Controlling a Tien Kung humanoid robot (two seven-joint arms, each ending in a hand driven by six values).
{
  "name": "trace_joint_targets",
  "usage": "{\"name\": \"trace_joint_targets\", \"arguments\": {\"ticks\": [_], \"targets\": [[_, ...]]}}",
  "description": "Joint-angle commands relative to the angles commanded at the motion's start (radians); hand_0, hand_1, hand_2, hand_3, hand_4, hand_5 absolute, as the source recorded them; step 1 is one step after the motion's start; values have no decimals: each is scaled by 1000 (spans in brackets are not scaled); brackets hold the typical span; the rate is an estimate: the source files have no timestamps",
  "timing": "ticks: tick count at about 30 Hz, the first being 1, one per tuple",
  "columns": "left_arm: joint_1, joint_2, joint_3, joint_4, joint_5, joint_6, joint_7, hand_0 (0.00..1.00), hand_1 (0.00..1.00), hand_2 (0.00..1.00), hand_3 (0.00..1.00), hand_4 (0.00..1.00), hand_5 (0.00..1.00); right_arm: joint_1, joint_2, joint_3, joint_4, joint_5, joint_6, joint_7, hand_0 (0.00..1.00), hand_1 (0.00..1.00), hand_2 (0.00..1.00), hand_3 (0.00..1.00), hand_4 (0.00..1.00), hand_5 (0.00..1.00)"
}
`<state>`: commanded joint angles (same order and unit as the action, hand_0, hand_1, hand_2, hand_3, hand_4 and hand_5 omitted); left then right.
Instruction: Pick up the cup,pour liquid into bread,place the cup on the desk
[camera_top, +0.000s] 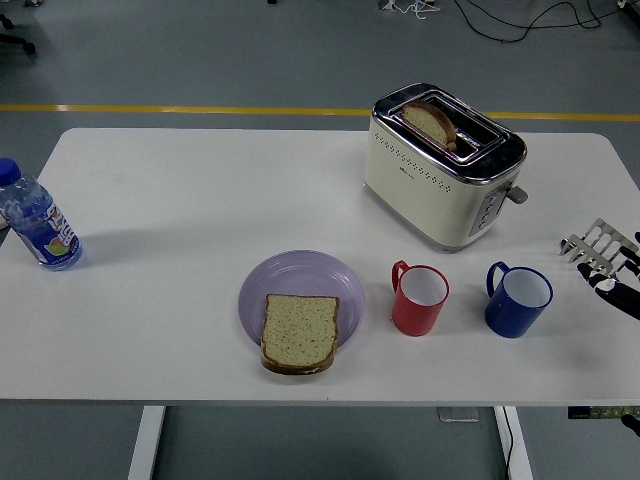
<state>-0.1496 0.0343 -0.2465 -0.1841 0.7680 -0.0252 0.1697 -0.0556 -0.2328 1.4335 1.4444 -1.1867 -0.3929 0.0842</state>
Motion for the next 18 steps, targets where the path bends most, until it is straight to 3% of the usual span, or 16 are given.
{"name": "trace_joint_targets", "arguments": {"ticks": [12,18], "targets": [[-2,2,1,0,1,0,0,671,740,741,638,406,998,-51,-27,-88,69,33,0,1,928,848,932,973,998,109],[-2,2,3,0,2,0,0,670,740,741,638,406,998,-62,-35,-129,72,43,0,3,929,848,932,972,998,112]]}}
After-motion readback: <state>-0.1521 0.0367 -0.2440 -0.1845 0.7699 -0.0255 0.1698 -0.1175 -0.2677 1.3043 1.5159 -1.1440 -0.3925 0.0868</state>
